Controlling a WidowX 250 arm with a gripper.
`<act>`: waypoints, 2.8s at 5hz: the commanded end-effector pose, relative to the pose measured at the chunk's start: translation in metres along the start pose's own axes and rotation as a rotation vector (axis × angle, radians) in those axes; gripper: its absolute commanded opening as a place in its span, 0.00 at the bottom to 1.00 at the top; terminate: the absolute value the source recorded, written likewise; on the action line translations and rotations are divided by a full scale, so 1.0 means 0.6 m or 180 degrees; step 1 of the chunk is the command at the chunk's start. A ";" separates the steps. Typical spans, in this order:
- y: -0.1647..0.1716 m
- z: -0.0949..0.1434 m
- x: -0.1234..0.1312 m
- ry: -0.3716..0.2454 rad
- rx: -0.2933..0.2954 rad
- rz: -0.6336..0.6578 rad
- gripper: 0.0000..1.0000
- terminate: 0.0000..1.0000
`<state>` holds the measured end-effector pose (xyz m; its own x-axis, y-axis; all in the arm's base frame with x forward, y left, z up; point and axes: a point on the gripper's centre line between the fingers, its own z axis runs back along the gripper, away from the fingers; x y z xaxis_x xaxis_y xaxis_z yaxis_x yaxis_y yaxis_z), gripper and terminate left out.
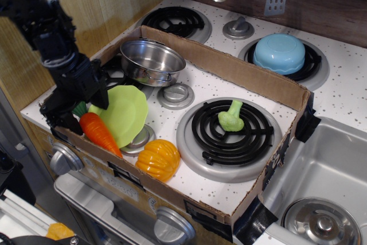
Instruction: Take carrot off plate
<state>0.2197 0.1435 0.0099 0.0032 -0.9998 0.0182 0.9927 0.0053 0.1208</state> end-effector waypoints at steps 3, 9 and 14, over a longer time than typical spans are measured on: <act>0.008 0.068 -0.008 0.0034 0.0110 -0.0121 0.00 0.00; 0.193 0.160 0.190 -0.0310 0.0071 0.1464 0.00 0.00; 0.294 0.055 0.188 -0.0292 0.0275 0.1059 0.00 0.00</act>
<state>0.3725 0.0194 0.0462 0.3168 -0.9371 0.1465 0.9328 0.3358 0.1309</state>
